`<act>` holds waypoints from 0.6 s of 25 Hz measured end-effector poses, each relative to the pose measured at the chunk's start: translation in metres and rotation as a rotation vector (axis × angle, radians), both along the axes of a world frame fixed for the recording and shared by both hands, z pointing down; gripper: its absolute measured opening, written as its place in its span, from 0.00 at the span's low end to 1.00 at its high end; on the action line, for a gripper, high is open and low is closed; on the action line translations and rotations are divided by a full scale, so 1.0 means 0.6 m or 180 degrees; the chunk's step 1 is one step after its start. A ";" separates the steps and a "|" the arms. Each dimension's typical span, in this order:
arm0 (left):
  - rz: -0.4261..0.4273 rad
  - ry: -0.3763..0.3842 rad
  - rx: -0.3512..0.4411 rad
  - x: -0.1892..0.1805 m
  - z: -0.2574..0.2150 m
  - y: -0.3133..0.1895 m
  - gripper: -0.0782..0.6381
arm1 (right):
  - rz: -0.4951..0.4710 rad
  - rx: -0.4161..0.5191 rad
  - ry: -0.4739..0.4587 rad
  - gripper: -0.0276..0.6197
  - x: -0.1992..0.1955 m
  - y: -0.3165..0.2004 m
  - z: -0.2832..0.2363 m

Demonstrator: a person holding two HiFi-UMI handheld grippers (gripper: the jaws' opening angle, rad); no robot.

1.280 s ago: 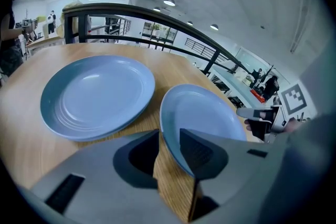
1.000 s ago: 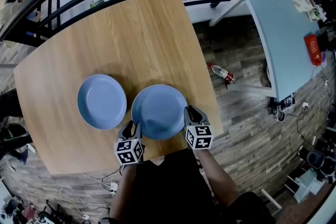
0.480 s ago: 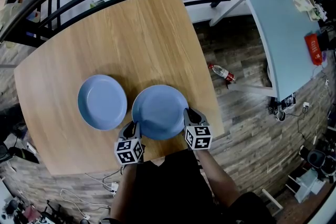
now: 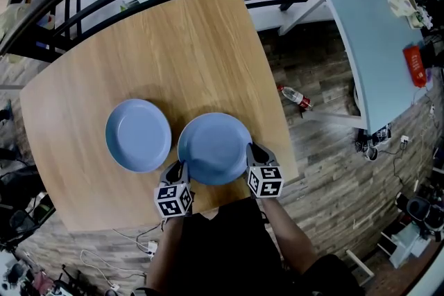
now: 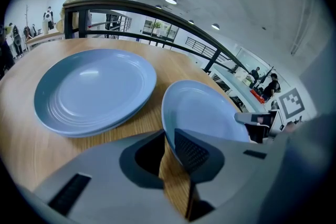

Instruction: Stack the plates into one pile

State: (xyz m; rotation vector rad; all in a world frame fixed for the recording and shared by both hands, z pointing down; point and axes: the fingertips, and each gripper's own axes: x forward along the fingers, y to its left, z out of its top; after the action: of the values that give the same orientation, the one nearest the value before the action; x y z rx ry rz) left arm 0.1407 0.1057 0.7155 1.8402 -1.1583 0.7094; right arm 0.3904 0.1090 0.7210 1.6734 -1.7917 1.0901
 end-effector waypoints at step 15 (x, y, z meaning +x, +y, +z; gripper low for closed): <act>0.0080 0.0047 -0.0013 -0.002 -0.006 0.001 0.21 | 0.0080 -0.0009 0.0062 0.11 -0.002 0.002 -0.011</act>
State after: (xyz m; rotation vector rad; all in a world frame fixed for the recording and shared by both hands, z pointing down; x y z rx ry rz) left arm 0.1396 0.1064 0.7120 1.8565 -1.1252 0.7110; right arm 0.3895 0.1100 0.7144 1.7033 -1.7608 1.0827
